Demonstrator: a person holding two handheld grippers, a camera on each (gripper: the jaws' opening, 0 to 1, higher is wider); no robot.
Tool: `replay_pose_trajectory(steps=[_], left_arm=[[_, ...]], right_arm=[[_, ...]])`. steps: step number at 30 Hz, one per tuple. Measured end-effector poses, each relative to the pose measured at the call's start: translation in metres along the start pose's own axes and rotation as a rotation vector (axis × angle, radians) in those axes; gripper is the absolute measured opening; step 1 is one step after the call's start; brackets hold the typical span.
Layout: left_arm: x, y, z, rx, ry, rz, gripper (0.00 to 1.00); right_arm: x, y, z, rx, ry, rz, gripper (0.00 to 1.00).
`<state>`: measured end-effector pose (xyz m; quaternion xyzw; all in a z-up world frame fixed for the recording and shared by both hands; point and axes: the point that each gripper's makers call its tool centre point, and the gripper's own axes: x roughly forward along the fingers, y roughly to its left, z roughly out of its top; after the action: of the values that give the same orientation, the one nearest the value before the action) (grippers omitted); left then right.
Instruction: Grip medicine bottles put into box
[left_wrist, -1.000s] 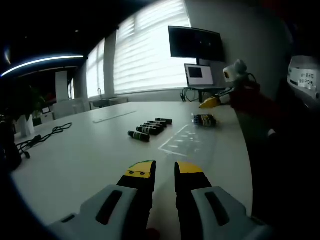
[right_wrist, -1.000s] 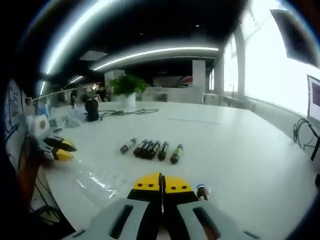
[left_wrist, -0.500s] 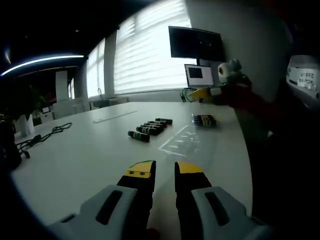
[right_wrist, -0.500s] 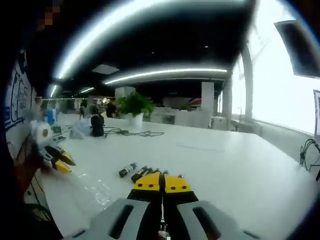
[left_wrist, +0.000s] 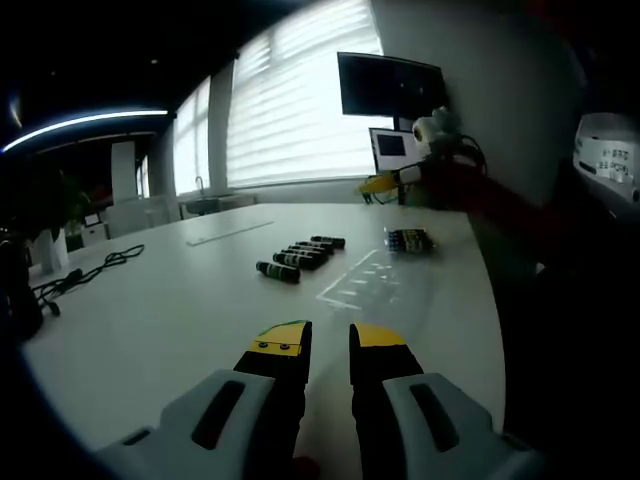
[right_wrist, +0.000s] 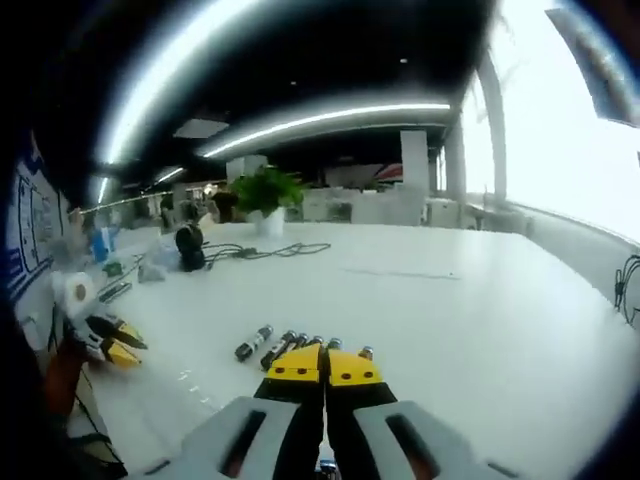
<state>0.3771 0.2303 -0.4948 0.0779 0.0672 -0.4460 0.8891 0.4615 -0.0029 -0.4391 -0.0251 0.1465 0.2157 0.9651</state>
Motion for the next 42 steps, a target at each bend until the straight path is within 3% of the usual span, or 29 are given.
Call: replay_pose_trajectory(steps=[4,10,19,25,36,42], left_arm=[[0.000,0.000,0.000,-0.001,0.000,0.000,0.09],[0.000,-0.001,0.001,-0.003,-0.002,-0.002,0.09],[-0.001,0.000,0.001,-0.005,-0.007,-0.006,0.09],[-0.002,0.000,0.001,-0.005,-0.008,-0.005,0.09],[-0.002,0.000,0.001,-0.006,-0.009,-0.006,0.09],[-0.002,0.000,0.001,-0.006,-0.010,-0.007,0.09]], right_arm=[[0.016,-0.007,-0.003,-0.065,0.028,-0.029,0.00],[0.029,-0.016,-0.008,-0.090,0.046,-0.043,0.02],[0.049,-0.025,-0.023,-0.068,0.135,-0.046,0.06],[0.060,-0.031,-0.027,-0.067,0.159,-0.064,0.08],[0.077,-0.039,-0.053,-0.071,0.280,-0.099,0.12],[0.081,-0.037,-0.056,-0.069,0.297,-0.104,0.12]])
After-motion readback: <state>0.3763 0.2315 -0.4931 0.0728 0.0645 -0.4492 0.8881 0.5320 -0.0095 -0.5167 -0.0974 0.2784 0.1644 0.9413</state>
